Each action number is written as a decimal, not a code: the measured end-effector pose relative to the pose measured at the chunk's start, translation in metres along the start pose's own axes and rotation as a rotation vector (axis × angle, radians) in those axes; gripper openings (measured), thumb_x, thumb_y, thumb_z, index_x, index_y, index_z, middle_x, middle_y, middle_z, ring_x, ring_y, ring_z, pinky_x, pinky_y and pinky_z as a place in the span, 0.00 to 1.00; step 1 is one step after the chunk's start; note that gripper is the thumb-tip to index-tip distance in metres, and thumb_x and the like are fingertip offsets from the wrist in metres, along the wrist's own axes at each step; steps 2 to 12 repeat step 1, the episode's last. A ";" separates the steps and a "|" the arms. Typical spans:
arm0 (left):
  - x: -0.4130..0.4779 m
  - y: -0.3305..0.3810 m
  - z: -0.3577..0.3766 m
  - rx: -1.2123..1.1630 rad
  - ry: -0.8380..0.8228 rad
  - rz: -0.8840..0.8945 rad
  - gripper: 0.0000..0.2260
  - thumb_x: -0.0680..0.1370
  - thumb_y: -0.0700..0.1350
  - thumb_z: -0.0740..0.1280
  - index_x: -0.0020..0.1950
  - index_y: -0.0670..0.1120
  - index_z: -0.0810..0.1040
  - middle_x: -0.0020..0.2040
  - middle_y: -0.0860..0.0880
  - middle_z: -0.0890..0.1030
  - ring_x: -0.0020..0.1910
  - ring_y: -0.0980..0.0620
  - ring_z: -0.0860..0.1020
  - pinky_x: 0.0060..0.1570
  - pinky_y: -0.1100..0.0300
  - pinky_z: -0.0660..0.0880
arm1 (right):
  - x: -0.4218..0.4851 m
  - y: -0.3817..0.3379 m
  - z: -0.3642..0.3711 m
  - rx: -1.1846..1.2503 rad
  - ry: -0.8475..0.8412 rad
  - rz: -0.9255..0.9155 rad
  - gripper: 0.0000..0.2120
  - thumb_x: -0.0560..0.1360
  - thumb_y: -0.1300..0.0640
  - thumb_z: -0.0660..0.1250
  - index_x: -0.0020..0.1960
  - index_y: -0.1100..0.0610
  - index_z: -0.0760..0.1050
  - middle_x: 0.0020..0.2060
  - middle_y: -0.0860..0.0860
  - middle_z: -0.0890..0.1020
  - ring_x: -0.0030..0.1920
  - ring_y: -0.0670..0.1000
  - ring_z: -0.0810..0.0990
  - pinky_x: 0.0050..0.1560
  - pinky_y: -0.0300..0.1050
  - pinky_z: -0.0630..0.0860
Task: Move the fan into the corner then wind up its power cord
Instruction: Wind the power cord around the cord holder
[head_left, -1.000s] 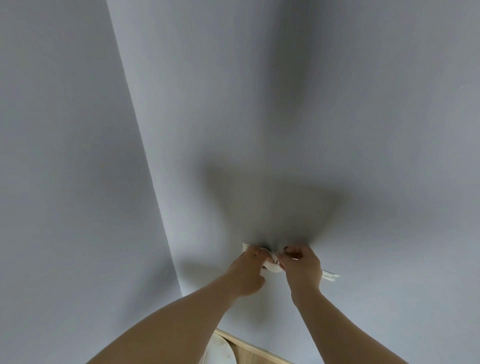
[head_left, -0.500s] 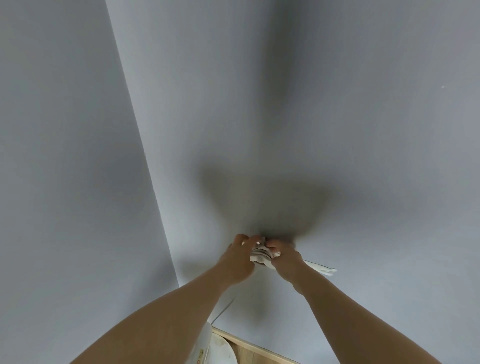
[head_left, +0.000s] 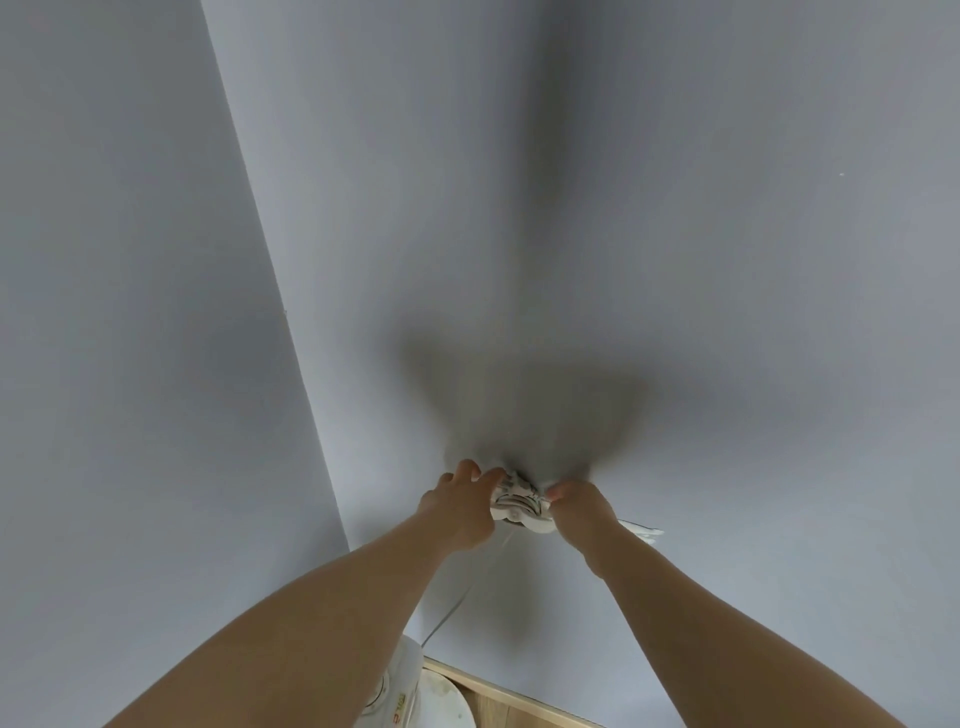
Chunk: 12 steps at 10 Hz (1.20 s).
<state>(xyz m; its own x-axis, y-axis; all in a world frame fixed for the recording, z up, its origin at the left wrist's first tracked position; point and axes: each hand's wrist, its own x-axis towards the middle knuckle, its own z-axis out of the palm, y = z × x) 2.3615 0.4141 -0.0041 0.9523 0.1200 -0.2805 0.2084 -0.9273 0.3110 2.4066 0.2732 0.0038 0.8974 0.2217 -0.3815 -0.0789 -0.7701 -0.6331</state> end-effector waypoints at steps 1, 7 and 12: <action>-0.002 0.002 0.000 -0.051 0.012 -0.008 0.26 0.78 0.40 0.57 0.74 0.55 0.58 0.72 0.47 0.61 0.69 0.44 0.66 0.66 0.50 0.69 | 0.001 0.001 -0.014 0.282 0.028 0.036 0.11 0.78 0.65 0.58 0.49 0.57 0.78 0.46 0.57 0.77 0.45 0.53 0.72 0.43 0.43 0.70; -0.002 0.002 0.000 -0.051 0.012 -0.008 0.26 0.78 0.40 0.57 0.74 0.55 0.58 0.72 0.47 0.61 0.69 0.44 0.66 0.66 0.50 0.69 | 0.001 0.001 -0.014 0.282 0.028 0.036 0.11 0.78 0.65 0.58 0.49 0.57 0.78 0.46 0.57 0.77 0.45 0.53 0.72 0.43 0.43 0.70; -0.002 0.002 0.000 -0.051 0.012 -0.008 0.26 0.78 0.40 0.57 0.74 0.55 0.58 0.72 0.47 0.61 0.69 0.44 0.66 0.66 0.50 0.69 | 0.001 0.001 -0.014 0.282 0.028 0.036 0.11 0.78 0.65 0.58 0.49 0.57 0.78 0.46 0.57 0.77 0.45 0.53 0.72 0.43 0.43 0.70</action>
